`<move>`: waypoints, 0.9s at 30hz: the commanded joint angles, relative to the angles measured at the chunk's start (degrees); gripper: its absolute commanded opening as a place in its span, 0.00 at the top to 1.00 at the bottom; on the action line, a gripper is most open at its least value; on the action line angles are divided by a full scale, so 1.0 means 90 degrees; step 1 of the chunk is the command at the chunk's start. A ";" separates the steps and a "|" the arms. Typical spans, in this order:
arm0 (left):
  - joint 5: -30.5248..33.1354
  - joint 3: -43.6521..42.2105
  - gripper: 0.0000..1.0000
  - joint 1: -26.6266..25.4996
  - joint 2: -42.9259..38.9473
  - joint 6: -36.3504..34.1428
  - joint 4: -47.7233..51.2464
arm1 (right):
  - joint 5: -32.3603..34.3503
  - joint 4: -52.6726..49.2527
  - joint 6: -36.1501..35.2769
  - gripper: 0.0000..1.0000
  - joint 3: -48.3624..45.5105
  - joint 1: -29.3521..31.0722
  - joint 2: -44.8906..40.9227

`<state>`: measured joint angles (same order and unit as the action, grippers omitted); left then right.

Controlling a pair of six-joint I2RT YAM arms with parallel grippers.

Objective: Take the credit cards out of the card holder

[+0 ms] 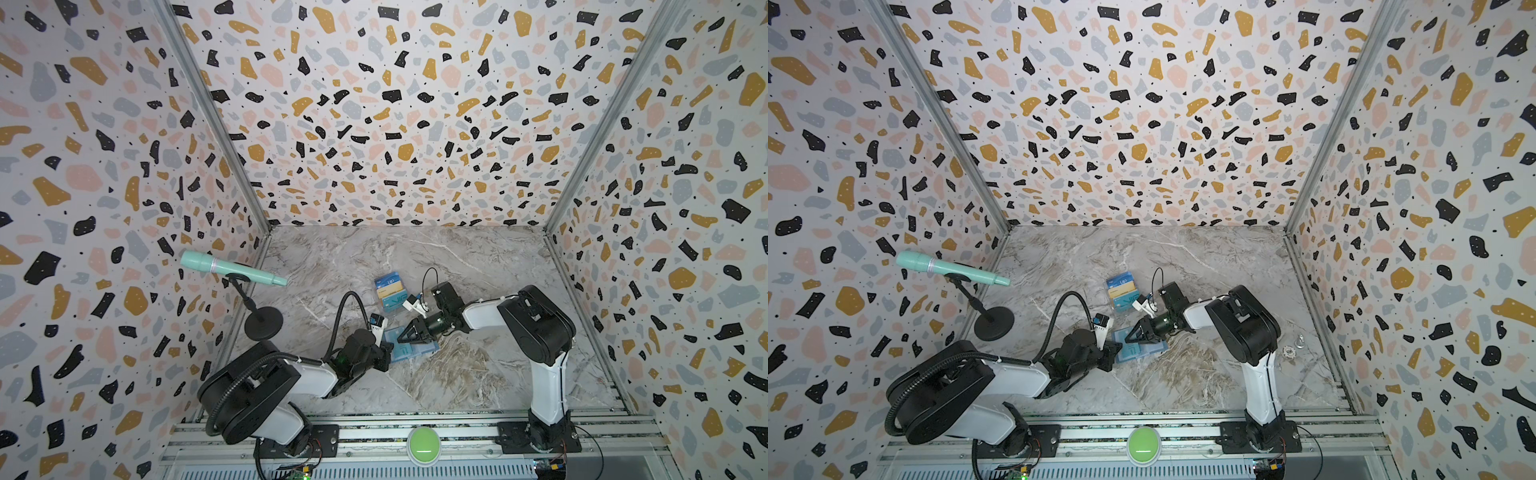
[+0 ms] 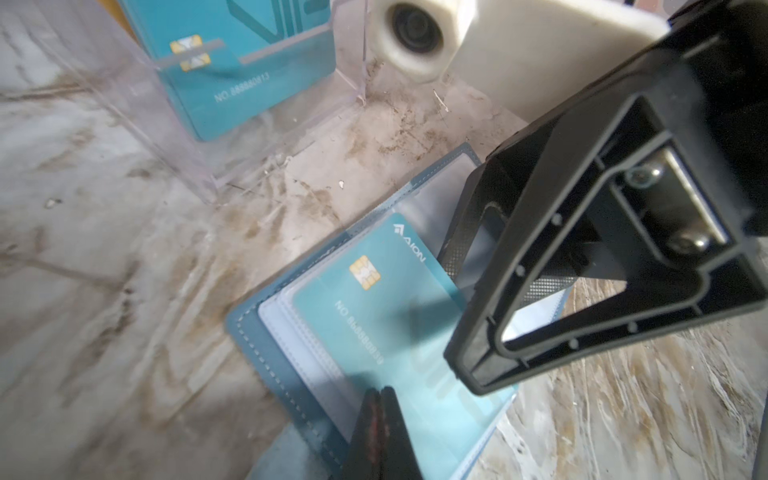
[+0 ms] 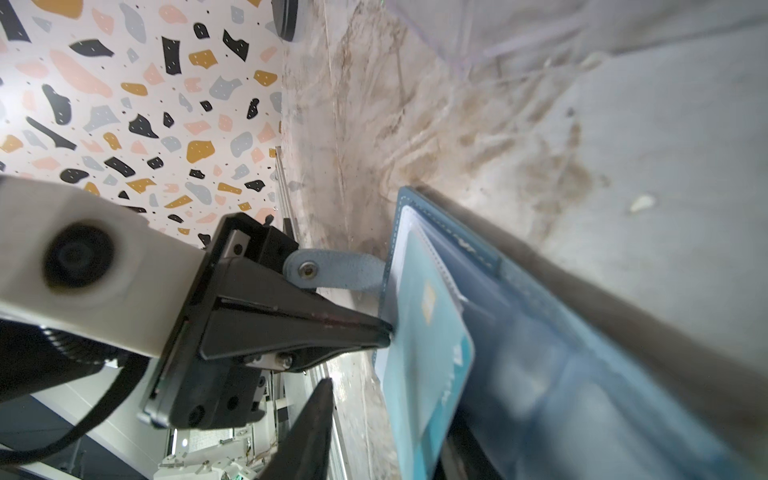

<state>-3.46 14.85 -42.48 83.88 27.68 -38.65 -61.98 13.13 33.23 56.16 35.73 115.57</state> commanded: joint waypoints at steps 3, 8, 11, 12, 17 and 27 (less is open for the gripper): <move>0.0189 -0.0225 1.00 0.0023 0.0076 -0.0037 0.0633 | -0.0458 0.0926 0.0599 0.70 -0.0313 -0.0113 -0.0160; 0.0199 -0.0244 1.00 0.0025 0.0095 -0.0035 0.0625 | -0.0646 0.1160 0.0731 0.71 -0.0428 -0.0218 -0.0259; 0.0207 -0.0244 1.00 0.0024 0.0081 -0.0023 0.0640 | -0.0711 0.1159 0.0693 0.72 -0.0464 -0.0273 -0.0282; 0.0209 -0.0244 1.00 0.0030 0.0075 -0.0023 0.0643 | -0.0708 0.1137 0.0669 0.72 -0.0481 -0.0294 -0.0301; 0.0219 -0.0227 1.00 0.0023 0.0056 -0.0033 0.0701 | -0.0664 0.0893 0.0477 0.74 -0.0513 -0.0409 -0.0362; 0.0229 -0.0166 1.00 0.0028 0.0023 -0.0068 0.0789 | -0.0509 0.0650 0.0305 0.84 -0.0540 -0.0512 -0.0419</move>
<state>-2.98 14.61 -42.50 83.57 27.66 -38.52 -66.19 20.29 37.39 51.64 31.57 114.63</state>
